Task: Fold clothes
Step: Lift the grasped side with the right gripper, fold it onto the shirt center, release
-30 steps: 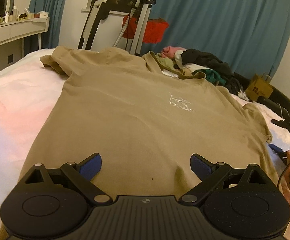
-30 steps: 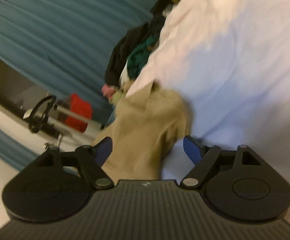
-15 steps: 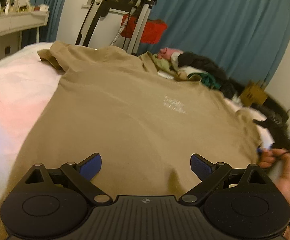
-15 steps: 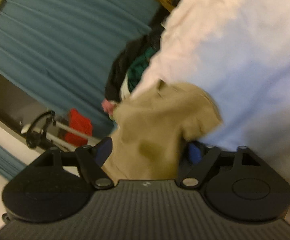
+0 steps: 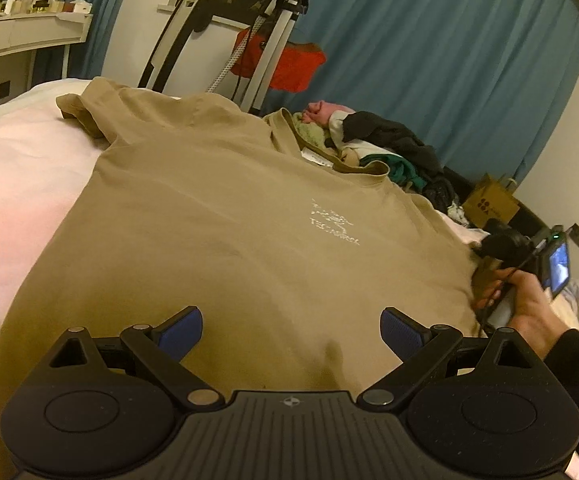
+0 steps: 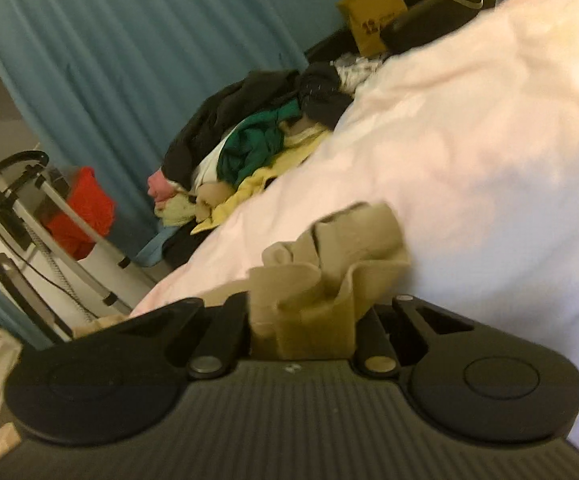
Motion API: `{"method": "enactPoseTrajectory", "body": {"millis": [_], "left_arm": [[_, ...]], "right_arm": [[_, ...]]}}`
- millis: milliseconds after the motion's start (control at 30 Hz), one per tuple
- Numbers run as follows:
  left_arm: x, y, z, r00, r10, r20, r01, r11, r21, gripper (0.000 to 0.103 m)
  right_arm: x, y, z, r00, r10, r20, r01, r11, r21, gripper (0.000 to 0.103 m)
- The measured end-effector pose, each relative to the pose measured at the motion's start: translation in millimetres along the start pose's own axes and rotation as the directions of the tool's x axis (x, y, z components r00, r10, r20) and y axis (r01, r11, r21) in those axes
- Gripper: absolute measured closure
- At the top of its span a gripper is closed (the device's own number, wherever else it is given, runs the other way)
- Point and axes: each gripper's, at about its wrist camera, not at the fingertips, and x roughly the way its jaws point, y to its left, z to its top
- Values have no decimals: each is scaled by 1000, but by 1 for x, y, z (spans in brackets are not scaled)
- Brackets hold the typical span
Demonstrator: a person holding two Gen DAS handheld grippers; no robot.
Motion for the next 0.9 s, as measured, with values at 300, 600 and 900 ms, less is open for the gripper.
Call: {"method": "enactPoseTrajectory", "body": {"millis": [300,600,900], "left_arm": [[-20,10,15,1000,29,3,-29,1000,10,6],[-50,32,35,995,82,63,-83,996,18,6],[-50,53,35,988,111,103,-115,993,32,6]], "right_arm": [[-53,104,16,986,-54,156,100,946,-310,91],[-64,257,-92,976,9,218,152,691,-707,90],[-16,293,-205,999,35,10,-11,544,-839,86]]}}
